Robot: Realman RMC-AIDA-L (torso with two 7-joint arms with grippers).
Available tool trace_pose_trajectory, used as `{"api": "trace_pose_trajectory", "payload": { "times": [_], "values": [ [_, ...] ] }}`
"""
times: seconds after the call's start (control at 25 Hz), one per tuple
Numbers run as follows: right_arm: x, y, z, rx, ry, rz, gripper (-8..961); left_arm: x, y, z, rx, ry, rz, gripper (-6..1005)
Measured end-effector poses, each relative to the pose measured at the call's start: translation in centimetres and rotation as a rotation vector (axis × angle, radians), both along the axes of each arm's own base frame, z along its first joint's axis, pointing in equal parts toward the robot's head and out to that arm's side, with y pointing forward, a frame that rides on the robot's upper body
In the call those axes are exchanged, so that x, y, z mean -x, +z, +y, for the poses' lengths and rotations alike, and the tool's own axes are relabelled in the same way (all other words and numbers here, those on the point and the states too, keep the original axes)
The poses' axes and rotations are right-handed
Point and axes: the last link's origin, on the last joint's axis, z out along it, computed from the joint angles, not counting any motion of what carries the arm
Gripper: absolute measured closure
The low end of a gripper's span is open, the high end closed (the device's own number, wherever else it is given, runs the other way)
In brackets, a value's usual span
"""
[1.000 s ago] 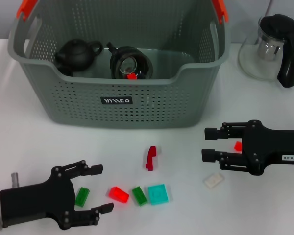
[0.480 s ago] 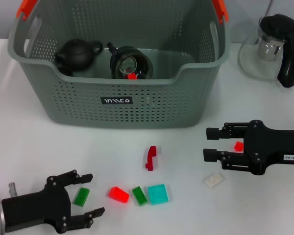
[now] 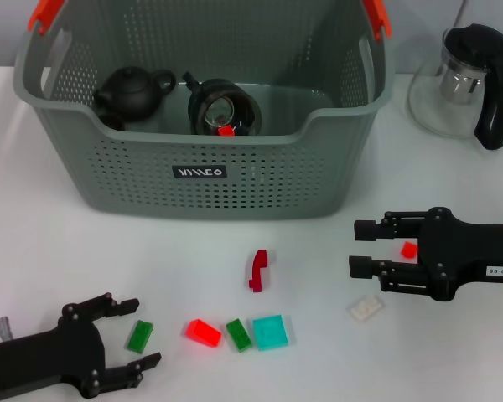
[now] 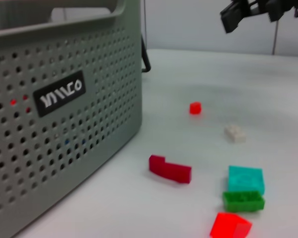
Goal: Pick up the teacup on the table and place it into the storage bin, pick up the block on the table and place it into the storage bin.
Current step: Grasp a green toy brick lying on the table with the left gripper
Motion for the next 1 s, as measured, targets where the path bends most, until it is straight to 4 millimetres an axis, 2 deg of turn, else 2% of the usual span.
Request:
{"api": "trace_pose_trajectory", "payload": {
  "times": [0.28, 0.48, 0.76, 1.0],
  "values": [
    [0.06, 0.01, 0.07, 0.003, -0.001, 0.000, 361, 0.59, -0.13, 0.32, -0.023, 0.027, 0.033, 211],
    [-0.01, 0.06, 0.04, 0.001, -0.002, -0.002, 361, 0.76, -0.14, 0.47, -0.033, 0.036, 0.042, 410],
    [0.03, 0.09, 0.09, 0.000, 0.000, -0.003, 361, 0.95, 0.58, 0.53, -0.079, 0.058, 0.022, 418],
    [0.10, 0.11, 0.15, -0.001, 0.002, -0.003, 361, 0.81, 0.36, 0.43, -0.064, 0.045, 0.022, 432]
  ]
}}
